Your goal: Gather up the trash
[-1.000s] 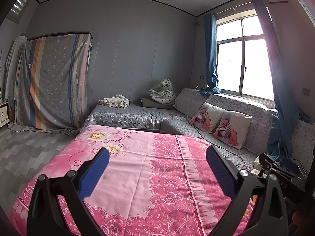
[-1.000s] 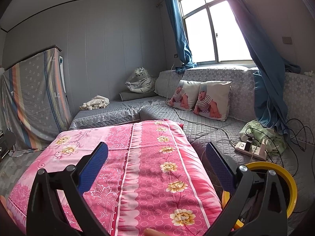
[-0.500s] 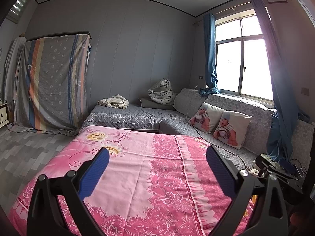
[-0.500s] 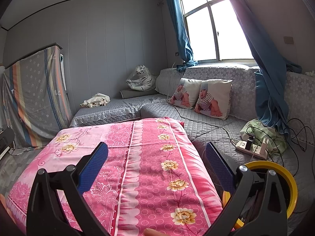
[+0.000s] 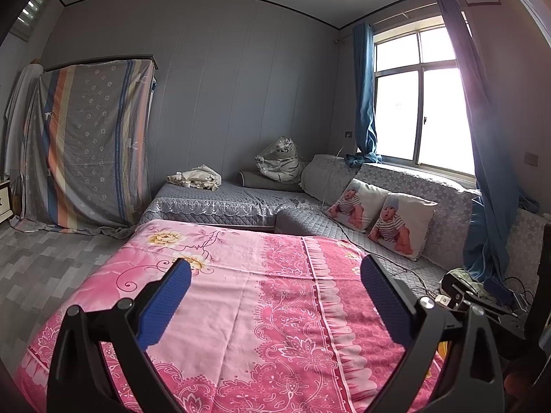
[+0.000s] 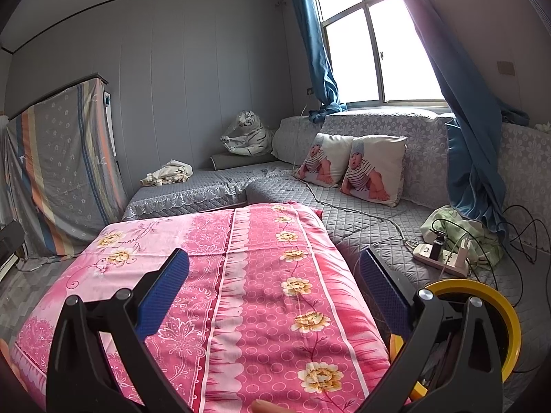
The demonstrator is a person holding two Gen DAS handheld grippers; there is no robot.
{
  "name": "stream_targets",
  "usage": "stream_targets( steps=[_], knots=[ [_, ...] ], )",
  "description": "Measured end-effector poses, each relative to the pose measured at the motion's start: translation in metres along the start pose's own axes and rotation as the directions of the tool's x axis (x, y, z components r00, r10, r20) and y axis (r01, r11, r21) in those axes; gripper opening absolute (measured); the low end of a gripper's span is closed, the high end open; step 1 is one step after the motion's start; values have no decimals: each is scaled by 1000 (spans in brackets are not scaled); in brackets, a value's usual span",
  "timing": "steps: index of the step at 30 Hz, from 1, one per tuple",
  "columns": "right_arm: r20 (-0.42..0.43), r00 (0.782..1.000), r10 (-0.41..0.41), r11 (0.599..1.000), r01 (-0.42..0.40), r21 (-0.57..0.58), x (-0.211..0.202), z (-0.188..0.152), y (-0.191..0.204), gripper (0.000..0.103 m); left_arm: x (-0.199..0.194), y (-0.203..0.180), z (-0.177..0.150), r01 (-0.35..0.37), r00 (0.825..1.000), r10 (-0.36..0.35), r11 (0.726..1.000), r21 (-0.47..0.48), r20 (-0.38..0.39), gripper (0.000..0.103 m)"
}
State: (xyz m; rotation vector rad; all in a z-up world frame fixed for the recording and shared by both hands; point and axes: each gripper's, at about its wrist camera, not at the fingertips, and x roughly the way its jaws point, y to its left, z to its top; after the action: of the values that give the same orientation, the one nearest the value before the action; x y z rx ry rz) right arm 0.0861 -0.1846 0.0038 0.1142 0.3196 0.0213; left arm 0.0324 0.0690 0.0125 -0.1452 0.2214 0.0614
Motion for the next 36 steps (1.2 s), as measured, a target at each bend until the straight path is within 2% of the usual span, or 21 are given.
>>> stream_targets(
  steps=[36],
  knots=[
    [-35, 999, -6, 1000, 7, 17, 8, -6, -5, 95, 7, -6, -6, 21, 1000, -21, 1000, 9, -22, 95]
  ],
)
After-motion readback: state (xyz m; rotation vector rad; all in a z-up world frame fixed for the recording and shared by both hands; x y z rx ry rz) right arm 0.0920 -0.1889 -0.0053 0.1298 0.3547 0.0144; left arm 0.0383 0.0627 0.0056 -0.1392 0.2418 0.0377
